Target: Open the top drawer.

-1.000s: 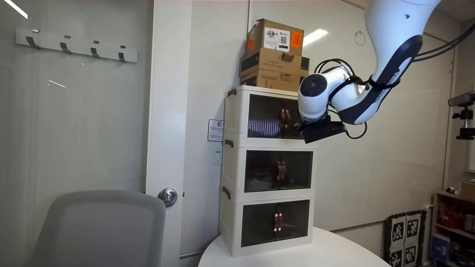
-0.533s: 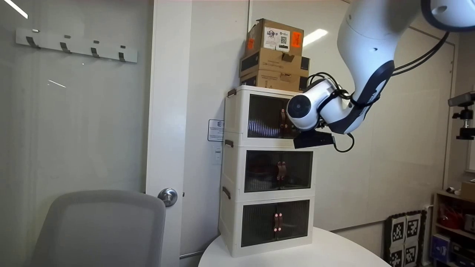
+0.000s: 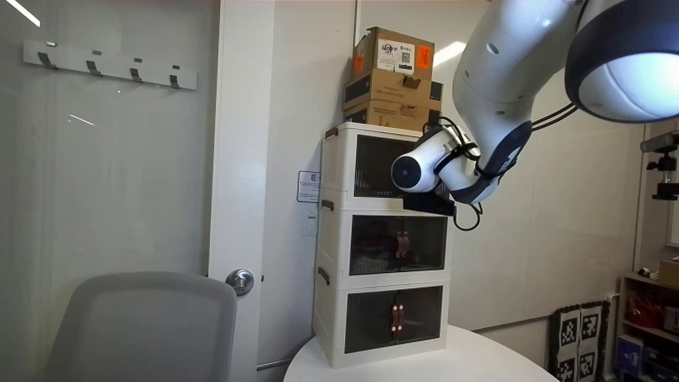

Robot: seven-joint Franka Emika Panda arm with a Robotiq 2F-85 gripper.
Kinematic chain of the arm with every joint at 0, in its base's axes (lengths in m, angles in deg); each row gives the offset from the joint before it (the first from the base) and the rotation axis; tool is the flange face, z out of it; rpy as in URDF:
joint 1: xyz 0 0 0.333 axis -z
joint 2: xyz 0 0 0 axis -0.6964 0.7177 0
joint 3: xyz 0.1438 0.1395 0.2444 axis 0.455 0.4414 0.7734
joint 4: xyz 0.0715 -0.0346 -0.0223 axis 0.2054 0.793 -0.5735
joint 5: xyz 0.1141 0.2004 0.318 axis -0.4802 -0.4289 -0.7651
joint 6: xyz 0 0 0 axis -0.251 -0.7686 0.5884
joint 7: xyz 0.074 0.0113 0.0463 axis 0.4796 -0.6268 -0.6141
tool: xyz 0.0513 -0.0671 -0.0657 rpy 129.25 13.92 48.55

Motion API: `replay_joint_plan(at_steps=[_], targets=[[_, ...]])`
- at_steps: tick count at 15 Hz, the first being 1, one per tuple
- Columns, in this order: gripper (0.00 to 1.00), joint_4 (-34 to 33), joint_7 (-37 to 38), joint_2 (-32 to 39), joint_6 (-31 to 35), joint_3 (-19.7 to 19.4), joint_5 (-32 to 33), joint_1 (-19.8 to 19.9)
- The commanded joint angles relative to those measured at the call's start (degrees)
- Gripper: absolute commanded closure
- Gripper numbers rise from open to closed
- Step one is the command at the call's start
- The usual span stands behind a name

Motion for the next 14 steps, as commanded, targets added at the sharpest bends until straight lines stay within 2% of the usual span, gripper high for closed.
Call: replay_joint_plan(at_steps=[1, 2, 3, 6, 11, 14], targets=[[0.00, -3.13, 7.71, -8.37, -1.92, -1.78, -5.53, 0.76], [0.00, -3.47, 9.50, -9.62, -1.69, -2.12, -6.73, 0.76], [0.00, -1.10, 3.91, -6.23, 0.42, -1.84, -6.91, -0.26], [0.00, -1.79, 6.49, -9.11, 0.44, -2.41, -8.47, -0.23], [0.00, -1.91, 6.89, -9.61, 0.43, -2.63, -8.61, -0.18], [0.00, -1.63, 7.34, -10.99, -1.00, -2.25, -12.23, 0.24]])
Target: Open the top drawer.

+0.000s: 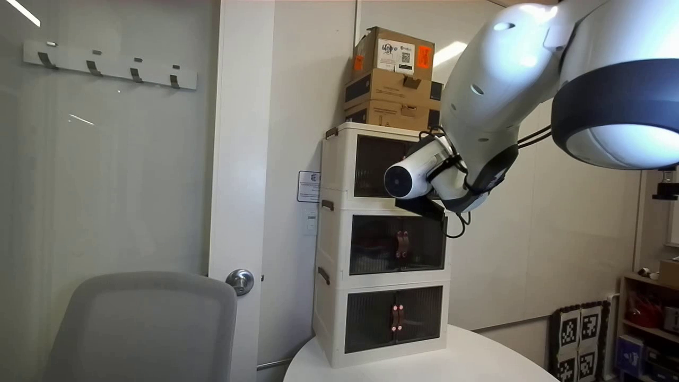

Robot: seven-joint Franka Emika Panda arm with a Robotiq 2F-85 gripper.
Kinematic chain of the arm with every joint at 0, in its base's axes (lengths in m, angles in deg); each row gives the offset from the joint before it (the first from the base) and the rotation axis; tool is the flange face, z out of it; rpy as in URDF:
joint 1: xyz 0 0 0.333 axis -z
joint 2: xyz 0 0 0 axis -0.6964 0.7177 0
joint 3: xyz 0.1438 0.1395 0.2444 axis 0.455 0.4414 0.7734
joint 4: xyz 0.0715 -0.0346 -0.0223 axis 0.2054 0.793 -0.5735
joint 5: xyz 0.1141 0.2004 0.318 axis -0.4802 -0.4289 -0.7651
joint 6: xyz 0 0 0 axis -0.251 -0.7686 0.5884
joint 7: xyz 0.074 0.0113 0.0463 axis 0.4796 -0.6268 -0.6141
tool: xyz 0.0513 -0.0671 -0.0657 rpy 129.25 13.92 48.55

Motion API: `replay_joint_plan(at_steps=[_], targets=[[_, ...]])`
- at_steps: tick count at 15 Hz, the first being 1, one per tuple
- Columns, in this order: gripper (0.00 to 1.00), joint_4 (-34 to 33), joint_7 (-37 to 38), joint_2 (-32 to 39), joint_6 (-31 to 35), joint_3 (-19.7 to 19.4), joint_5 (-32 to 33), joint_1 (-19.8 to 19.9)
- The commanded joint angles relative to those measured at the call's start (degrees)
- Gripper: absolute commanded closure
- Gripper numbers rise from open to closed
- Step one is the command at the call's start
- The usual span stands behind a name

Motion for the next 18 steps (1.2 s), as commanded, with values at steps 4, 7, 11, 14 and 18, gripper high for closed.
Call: replay_joint_plan(at_steps=[4, 7, 11, 14, 18], targets=[[0.00, 0.00, -0.31, -6.73, 0.37, -1.20, -9.70, 1.17], [0.00, -0.98, -1.05, -8.69, 1.95, -1.52, -13.91, 2.44], [0.00, -3.50, -3.53, -11.18, 3.22, -2.41, -20.10, 3.81], [0.00, -6.03, -7.36, -13.23, 3.81, -3.72, -25.49, 4.58], [0.00, -11.12, -11.35, -17.41, 3.15, -5.82, -32.82, 6.32]])
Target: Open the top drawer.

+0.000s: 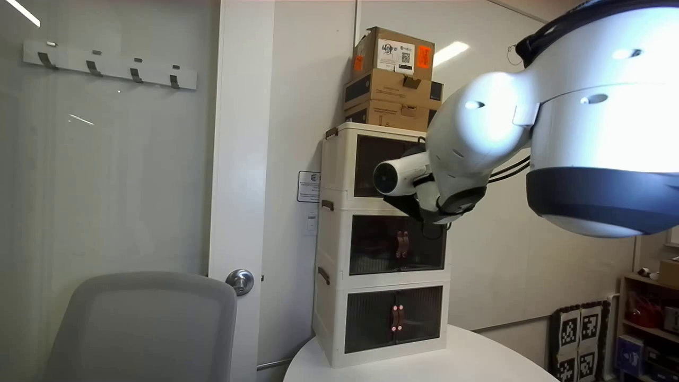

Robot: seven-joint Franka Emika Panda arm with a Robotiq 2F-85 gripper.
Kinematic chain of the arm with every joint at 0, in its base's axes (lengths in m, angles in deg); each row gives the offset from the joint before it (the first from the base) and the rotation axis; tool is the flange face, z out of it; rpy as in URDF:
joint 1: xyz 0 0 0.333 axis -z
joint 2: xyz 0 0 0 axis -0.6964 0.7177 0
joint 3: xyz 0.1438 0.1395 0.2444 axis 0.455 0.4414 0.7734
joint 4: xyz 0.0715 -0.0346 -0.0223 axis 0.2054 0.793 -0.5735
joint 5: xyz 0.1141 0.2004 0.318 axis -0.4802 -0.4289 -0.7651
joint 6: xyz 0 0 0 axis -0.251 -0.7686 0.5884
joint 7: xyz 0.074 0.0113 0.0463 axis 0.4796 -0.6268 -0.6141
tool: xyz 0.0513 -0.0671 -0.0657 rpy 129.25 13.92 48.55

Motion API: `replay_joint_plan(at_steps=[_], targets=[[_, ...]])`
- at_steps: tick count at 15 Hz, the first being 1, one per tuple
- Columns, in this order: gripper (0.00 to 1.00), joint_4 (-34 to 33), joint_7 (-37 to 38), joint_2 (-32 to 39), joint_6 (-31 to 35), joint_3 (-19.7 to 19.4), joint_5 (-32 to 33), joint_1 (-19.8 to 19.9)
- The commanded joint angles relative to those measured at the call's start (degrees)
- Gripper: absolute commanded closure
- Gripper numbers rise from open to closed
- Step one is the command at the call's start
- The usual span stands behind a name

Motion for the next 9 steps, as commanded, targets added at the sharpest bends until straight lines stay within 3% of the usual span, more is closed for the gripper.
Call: replay_joint_plan(at_steps=[1, 4, 5, 9], targets=[[0.00, -6.21, -3.47, -6.93, 0.17, -3.01, -7.17, 3.04], [0.00, -11.37, -4.85, -10.42, -1.03, -4.24, -11.21, 5.99], [0.00, -13.76, 0.89, -5.22, -2.85, -1.63, -1.19, 7.31], [0.00, -21.18, 4.21, -5.67, -7.63, -0.76, 4.99, 11.57]])
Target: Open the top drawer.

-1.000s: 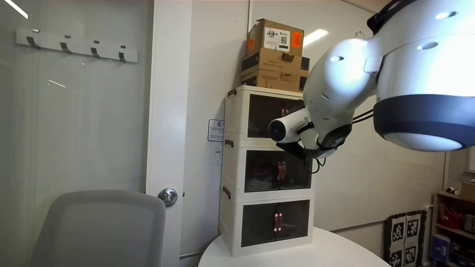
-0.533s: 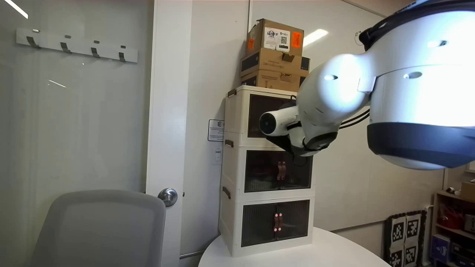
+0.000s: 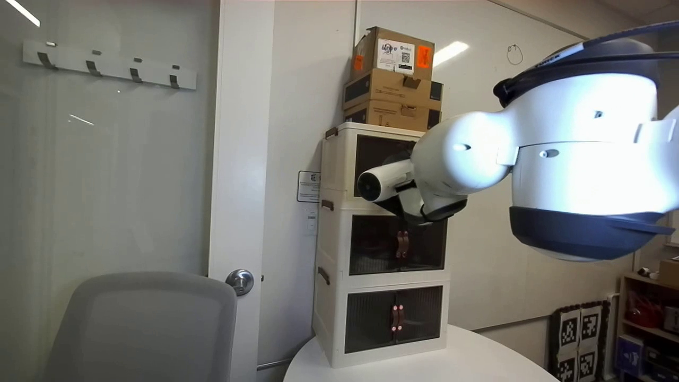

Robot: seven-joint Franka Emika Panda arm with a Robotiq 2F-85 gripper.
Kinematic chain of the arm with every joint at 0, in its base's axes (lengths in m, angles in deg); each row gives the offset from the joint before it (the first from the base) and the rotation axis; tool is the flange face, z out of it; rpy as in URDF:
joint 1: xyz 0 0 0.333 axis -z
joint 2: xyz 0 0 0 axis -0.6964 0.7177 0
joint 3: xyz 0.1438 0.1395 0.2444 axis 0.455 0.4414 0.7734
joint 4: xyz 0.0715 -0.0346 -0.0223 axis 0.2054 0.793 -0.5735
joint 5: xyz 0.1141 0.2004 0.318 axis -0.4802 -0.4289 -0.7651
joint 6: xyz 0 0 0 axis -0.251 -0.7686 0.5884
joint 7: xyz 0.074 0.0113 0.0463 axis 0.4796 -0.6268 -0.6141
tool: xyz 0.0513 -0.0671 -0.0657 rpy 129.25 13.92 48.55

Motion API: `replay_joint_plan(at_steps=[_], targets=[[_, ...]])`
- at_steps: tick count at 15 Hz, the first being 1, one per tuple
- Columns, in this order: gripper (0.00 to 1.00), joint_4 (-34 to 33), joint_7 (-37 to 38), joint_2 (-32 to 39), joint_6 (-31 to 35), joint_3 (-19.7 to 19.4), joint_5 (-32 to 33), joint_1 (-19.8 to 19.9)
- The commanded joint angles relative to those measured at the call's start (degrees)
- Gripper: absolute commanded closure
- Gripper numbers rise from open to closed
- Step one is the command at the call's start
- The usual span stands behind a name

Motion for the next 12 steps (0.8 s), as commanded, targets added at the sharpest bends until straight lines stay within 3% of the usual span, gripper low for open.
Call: replay_joint_plan(at_steps=[1, 6, 12], targets=[[0.00, -8.58, 3.10, 0.00, -6.14, 0.79, 4.95, 5.07], [0.00, -11.30, 0.32, -0.01, -16.00, 2.85, 7.38, 7.61], [0.00, -5.41, -0.19, -0.02, -16.87, 4.72, 12.96, 5.18]])
